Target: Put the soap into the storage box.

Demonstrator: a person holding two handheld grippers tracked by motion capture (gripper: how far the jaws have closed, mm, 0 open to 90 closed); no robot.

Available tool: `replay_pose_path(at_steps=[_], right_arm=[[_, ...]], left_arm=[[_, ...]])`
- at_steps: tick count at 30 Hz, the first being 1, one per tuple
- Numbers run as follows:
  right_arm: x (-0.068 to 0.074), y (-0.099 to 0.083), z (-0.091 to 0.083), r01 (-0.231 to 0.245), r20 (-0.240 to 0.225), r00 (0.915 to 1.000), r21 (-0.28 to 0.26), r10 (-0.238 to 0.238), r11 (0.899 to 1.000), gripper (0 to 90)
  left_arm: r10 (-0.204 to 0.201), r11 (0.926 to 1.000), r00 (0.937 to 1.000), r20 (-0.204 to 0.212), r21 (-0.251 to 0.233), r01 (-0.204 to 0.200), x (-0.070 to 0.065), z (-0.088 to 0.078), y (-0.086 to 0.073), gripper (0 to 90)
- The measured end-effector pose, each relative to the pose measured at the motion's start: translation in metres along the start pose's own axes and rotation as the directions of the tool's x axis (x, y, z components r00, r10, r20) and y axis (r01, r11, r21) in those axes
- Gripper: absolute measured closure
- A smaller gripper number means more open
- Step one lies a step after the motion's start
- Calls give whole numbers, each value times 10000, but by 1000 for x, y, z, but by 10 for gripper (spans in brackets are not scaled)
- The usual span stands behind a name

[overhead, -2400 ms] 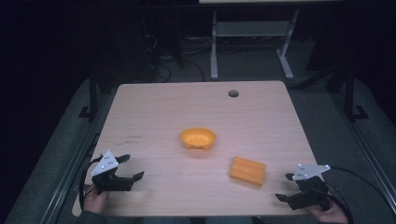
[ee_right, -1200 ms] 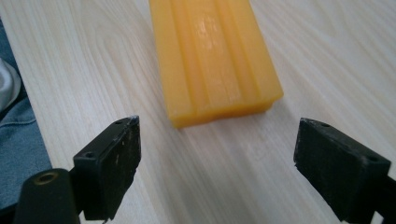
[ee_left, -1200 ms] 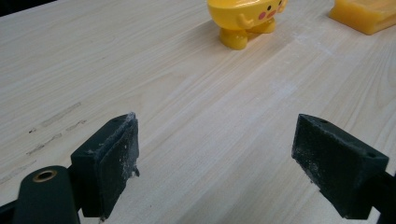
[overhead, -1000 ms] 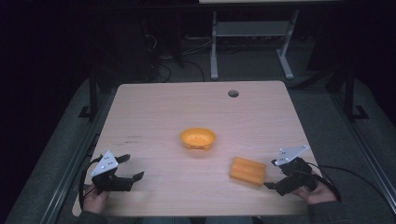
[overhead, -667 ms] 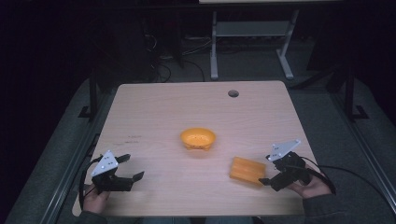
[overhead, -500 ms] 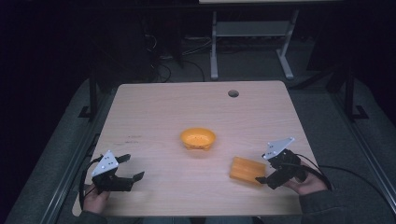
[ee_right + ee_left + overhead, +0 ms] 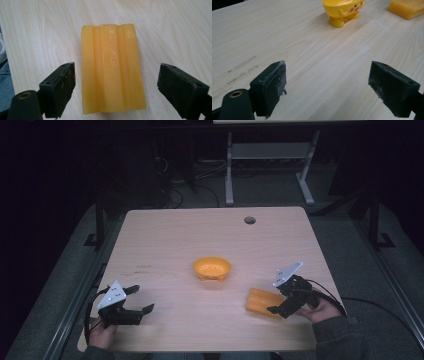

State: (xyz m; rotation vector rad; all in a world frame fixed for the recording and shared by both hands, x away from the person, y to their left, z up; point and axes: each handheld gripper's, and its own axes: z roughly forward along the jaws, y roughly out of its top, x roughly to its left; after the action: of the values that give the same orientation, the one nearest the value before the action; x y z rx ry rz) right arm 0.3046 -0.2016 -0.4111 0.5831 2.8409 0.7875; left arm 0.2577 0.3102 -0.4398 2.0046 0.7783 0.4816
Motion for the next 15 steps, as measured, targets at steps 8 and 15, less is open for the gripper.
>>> replay_pose_path(at_steps=[8, 15], right_arm=[[-3, 3, 10, -8, -250, 9997, 394, 18, 9992, 142], [-4, 5, 17, -7, -465, 9989, 593, 35, 9982, 142]], left_arm=[[15, 10000, 10000, 0, 30, -15, 0, -1, 0, 143], [28, 10000, 10000, 18, 18, -28, 0, 0, 0, 143]])
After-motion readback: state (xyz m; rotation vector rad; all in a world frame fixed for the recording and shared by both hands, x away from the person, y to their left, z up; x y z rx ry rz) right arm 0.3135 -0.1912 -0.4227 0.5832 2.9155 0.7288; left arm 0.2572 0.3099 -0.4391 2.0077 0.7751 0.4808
